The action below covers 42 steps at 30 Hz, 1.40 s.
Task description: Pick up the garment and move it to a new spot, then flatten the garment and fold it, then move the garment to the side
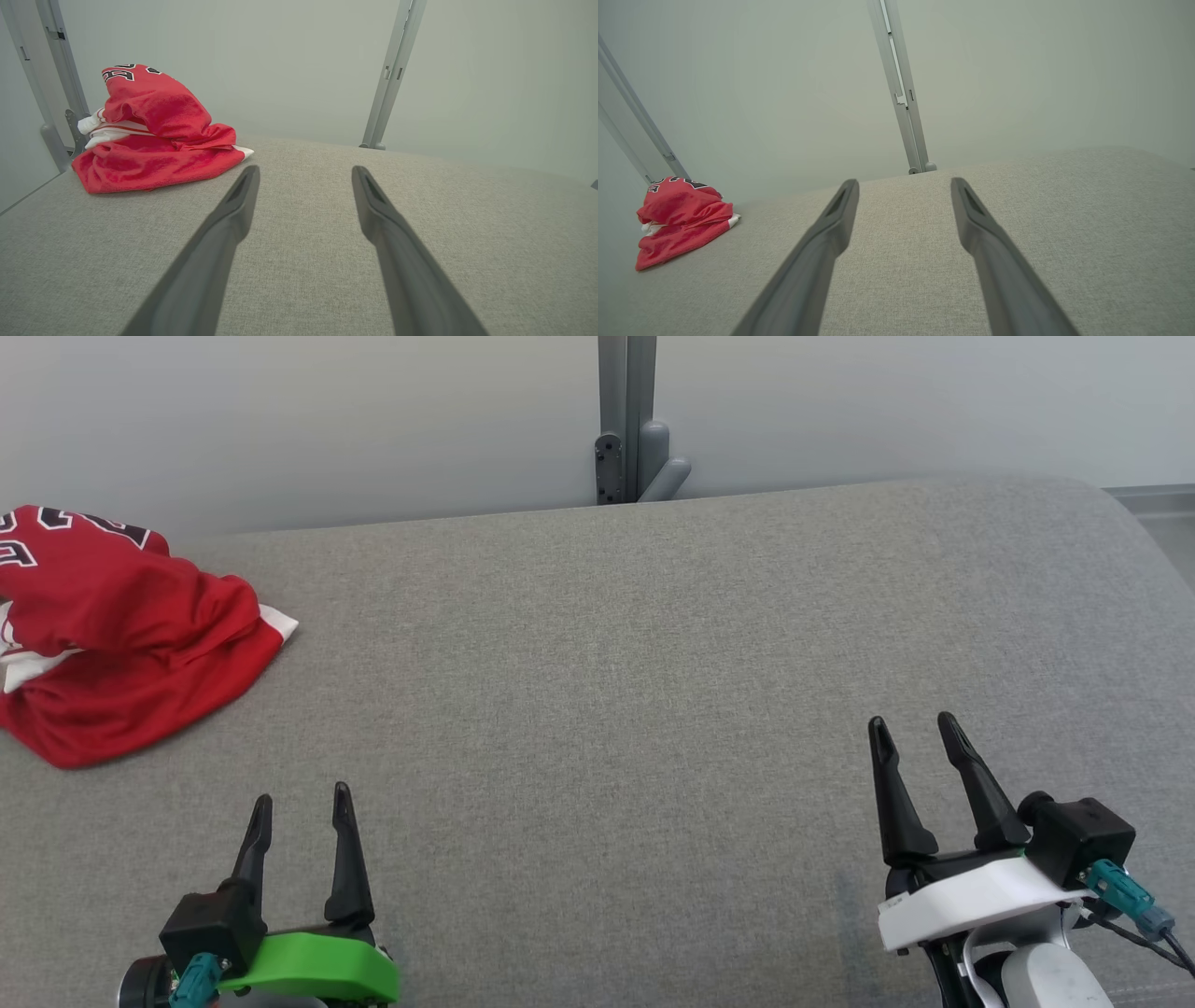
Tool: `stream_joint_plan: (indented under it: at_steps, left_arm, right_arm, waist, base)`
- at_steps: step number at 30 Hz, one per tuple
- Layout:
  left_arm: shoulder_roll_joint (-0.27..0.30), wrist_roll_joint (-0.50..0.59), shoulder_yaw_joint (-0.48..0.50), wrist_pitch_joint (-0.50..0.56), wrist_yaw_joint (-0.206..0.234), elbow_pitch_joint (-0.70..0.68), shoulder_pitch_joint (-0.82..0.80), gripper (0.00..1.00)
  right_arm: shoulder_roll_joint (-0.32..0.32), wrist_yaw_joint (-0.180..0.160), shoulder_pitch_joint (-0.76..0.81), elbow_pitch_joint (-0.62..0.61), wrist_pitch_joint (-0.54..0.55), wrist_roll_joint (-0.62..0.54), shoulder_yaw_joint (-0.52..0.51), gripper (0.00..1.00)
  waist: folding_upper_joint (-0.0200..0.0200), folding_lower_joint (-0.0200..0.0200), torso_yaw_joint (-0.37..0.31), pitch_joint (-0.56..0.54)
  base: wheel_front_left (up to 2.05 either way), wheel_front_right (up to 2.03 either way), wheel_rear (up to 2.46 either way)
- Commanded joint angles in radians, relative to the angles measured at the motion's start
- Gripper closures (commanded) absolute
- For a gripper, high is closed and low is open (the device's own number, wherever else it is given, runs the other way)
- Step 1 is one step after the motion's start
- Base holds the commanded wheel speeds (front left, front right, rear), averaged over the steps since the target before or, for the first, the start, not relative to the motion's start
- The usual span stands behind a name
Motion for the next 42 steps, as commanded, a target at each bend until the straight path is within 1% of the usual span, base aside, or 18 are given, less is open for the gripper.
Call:
stream_joint_plan:
  at_steps: [1,15,28,42]
  left_arm:
    - [0.006,0.017,0.002,-0.009,0.002,-0.001,0.005,0.00]
    - [-0.001,0.098,0.016,-0.035,-0.009,0.011,0.018,0.00]
    - [-0.004,0.175,0.023,-0.056,-0.010,0.018,0.031,0.00]
    - [-0.006,0.177,0.031,-0.055,-0.018,0.025,0.033,0.00]
  right_arm:
    - [-0.006,0.000,-0.001,-0.002,-0.011,-0.028,0.003,0.00]
    - [-0.006,0.000,0.001,0.002,-0.039,-0.131,0.013,0.00]
    - [-0.007,0.000,0.016,0.002,-0.062,-0.210,0.018,0.00]
    - [-0.006,0.000,0.018,0.004,-0.062,-0.203,0.009,0.00]
  waist:
    - [0.0054,0.0000,0.000,-0.001]
    - [0.0061,0.0000,-0.004,-0.004]
    - [0.0068,0.0000,-0.008,-0.013]
    - [0.0069,0.0000,-0.006,-0.019]
  base:
    - [0.00,0.00,0.00]
    - [0.00,0.00,0.00]
    - [0.00,0.00,0.00]
    - [0.00,0.00,0.00]
